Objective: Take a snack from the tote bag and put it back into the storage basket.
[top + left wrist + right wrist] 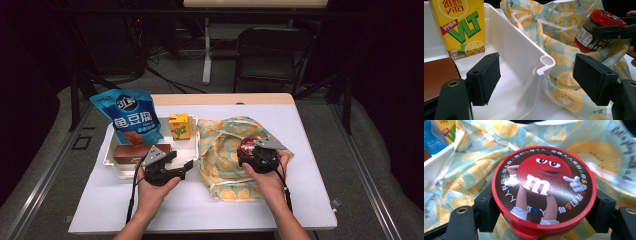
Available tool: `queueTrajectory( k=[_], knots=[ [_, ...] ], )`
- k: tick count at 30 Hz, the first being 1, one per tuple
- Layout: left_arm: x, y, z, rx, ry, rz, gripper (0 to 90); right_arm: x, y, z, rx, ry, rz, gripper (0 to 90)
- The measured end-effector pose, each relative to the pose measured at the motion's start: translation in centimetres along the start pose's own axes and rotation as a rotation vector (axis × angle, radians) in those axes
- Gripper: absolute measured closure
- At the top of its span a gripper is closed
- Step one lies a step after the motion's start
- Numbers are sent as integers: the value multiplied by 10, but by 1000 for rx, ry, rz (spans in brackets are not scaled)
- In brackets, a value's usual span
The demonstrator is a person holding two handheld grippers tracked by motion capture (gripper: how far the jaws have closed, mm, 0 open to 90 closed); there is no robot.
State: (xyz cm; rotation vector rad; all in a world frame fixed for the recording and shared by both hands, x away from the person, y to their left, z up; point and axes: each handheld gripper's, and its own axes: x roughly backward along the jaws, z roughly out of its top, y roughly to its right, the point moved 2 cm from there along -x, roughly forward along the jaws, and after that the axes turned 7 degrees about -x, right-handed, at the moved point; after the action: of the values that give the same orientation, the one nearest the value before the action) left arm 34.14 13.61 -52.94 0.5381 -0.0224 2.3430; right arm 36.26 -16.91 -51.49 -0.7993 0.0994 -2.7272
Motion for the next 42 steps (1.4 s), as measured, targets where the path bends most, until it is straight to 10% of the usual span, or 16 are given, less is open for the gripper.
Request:
queueTrajectory(
  k=[42],
  knots=[
    [-17,52,6,-156,32,-124,135,40,-65,15,39,70,139,248]
  ],
)
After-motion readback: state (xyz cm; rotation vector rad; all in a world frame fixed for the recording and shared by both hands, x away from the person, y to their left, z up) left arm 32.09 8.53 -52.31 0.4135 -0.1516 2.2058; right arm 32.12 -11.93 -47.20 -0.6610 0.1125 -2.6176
